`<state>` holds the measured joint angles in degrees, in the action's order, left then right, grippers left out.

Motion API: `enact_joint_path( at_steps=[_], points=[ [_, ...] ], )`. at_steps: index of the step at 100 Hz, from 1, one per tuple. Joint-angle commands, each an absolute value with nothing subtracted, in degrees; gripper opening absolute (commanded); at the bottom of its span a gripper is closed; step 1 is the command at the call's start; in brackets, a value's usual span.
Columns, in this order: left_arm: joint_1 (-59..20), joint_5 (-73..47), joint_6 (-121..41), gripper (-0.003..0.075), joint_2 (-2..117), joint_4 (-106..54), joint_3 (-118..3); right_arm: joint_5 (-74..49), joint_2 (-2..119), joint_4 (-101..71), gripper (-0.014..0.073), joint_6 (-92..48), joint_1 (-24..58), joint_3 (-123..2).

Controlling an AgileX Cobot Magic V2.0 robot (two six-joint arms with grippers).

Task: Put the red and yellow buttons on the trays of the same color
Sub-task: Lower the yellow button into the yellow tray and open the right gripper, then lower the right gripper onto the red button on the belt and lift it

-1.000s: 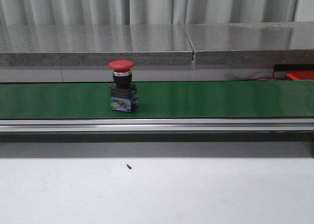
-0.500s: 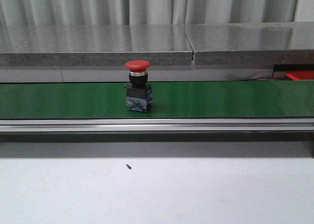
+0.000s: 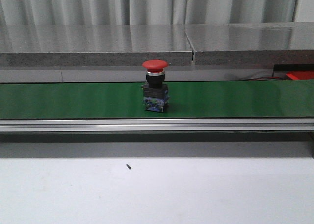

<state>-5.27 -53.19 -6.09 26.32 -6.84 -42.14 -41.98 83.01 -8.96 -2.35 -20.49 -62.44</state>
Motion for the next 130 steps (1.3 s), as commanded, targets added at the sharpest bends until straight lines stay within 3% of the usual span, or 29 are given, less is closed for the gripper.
enact_joint_path(
  at_steps=[1,31,44,67,76,90,130],
  points=[
    [-5.7,-49.7,-6.0,-0.0019,26.7,-7.5,-43.6,-41.5,80.2,-10.1,0.0517,-2.6,-17.8,-63.7],
    [-5.7,-49.7,-6.0,-0.0018,26.7,-7.5,-43.6,-44.0,81.1,-9.8,0.0501,-2.9,-4.0,-66.2],
    [-5.7,-49.7,-6.0,-0.0018,26.7,-7.5,-43.6,-47.8,83.4,-9.8,0.0442,-3.4,0.9,-70.6],
    [-5.7,-49.7,-6.0,-0.0018,26.7,-7.5,-43.6,-55.9,90.0,-9.8,0.0439,-4.7,8.1,-79.9],
    [-5.7,-49.7,-6.0,-0.0018,26.7,-7.5,-43.6,-57.6,92.1,-10.1,0.0485,-7.0,10.5,-82.6],
    [-5.7,-49.7,-6.0,-0.0018,26.7,-7.5,-43.6,-59.6,94.2,-12.4,0.0665,-9.1,13.4,-84.9],
    [-5.7,-49.7,-6.0,-0.0018,26.7,-7.5,-43.6,-59.8,98.6,-14.4,0.0644,-20.2,18.6,-85.7]
  ],
)
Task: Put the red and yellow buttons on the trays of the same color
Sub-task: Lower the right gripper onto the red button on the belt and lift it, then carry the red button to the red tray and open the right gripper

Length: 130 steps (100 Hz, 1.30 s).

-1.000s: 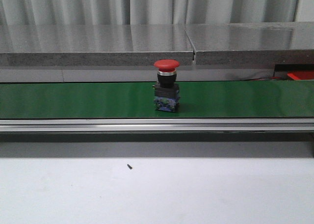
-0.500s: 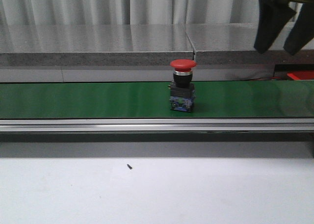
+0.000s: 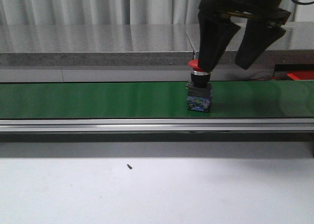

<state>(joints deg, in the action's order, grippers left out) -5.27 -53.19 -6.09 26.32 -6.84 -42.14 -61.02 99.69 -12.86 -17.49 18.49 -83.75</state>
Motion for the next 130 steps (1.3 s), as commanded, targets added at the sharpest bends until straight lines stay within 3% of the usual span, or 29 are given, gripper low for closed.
enact_joint_path(
  at_steps=[1,16,23,40,47,80,130],
  points=[
    [-5.7,-49.7,-6.0,-0.0018,26.7,-7.5,-43.6,-59.6,98.7,-14.4,0.0644,-20.3,18.6,-85.7],
    [-5.7,-49.7,-6.0,-0.0018,26.7,-7.5,-43.6,-55.5,100.6,-14.5,0.0643,-20.3,18.6,-85.7],
    [-5.7,-49.7,-6.0,-0.0018,26.7,-7.5,-43.6,-53.8,100.8,-14.5,0.0602,-20.3,18.6,-85.7],
    [-5.7,-49.7,-6.0,-0.0018,26.7,-7.5,-43.6,-53.4,100.8,-14.5,0.0291,-20.4,18.6,-85.7],
    [-5.7,-49.7,-6.0,-0.0018,26.7,-7.5,-43.6,-53.4,100.8,-14.4,0.0234,-20.4,18.6,-85.7],
    [-5.7,-49.7,-6.0,-0.0018,26.7,-7.5,-43.6,-53.4,97.8,-13.6,0.0232,-20.4,14.5,-85.7],
    [-5.7,-49.7,-6.0,-0.0019,26.7,-7.5,-43.6,-50.4,95.6,-13.6,0.0231,-20.4,-12.1,-85.7]
  ],
)
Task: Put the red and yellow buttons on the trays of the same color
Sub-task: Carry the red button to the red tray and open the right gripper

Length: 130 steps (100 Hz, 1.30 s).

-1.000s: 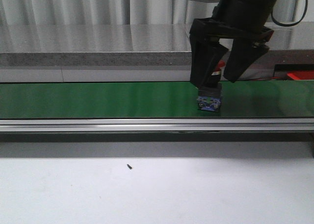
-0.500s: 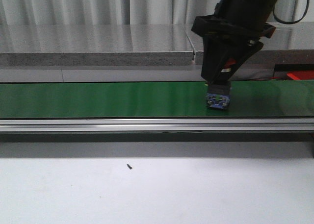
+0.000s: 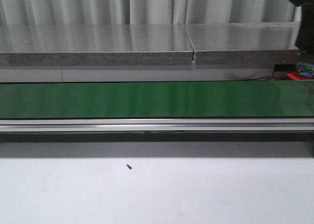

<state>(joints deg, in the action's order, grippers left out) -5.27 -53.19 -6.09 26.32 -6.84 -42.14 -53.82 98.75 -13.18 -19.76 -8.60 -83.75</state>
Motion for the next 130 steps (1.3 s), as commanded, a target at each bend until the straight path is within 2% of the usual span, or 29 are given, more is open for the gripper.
enact_joint_path(
  at_steps=[1,16,32,54,94,113,121,130],
  points=[
    [-5.7,-49.7,-6.0,-0.0019,26.7,-7.5,-43.6,-50.2,95.6,-13.6,0.0231,-20.4,-12.5,-85.7],
    [-5.7,-49.7,-6.0,-0.0018,26.7,-7.5,-43.6,-45.8,95.6,-13.6,0.0231,-20.3,-18.8,-85.7],
    [-5.7,-49.7,-6.0,-0.0018,26.7,-7.5,-43.6,-40.6,96.4,-14.1,0.0231,-20.2,-22.0,-85.7],
    [-5.7,-49.7,-6.0,-0.0018,26.7,-7.5,-43.6,-39.3,100.7,-14.2,0.0180,-20.2,-22.1,-85.7],
    [-5.7,-49.7,-6.0,-0.0018,26.7,-7.5,-43.6,-46.1,112.9,-16.6,0.0184,-20.1,-22.1,-97.8],
    [-5.7,-49.7,-6.0,-0.0019,26.7,-7.6,-43.6,-45.9,117.1,-17.4,0.0184,-20.1,-22.0,-98.6],
    [-5.7,-49.7,-6.0,-0.0018,26.7,-7.6,-43.6,-46.0,117.7,-17.6,0.0202,-20.1,-21.9,-98.6],
    [-5.7,-49.7,-6.0,-0.0019,26.7,-7.6,-43.6,-46.0,117.8,-17.8,0.0302,-20.1,-21.8,-98.6]
  ],
)
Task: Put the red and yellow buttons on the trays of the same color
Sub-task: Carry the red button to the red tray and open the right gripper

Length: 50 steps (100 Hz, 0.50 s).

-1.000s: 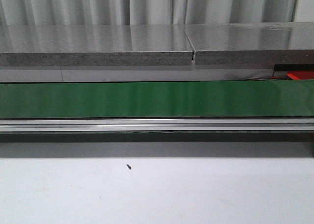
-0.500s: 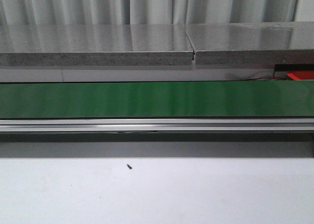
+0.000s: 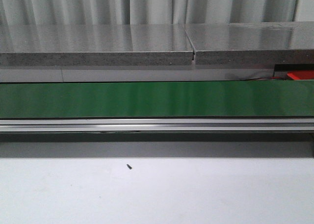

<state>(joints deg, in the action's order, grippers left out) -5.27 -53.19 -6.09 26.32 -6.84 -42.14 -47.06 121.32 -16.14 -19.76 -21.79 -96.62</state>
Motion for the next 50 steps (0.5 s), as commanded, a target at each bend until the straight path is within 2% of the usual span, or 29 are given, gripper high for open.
enact_joint_path(
  at_steps=[1,11,18,50],
  points=[
    [-5.7,-49.7,-6.0,-0.0018,26.7,-7.6,-43.6,-46.0,117.8,-17.9,0.0324,-20.1,-21.8,-98.6],
    [-5.7,-49.7,-6.0,-0.0018,26.7,-7.6,-43.6,-45.9,117.8,-18.8,0.0474,-20.1,-21.8,-98.6],
    [-5.7,-49.7,-6.0,-0.0018,26.7,-7.6,-43.6,-45.9,117.8,-19.5,0.0538,-20.1,-21.8,-98.6],
    [-5.7,-49.7,-6.0,-0.0019,26.7,-7.6,-43.6,-46.4,113.6,-19.6,0.0549,-20.9,-21.8,-98.6]
  ],
)
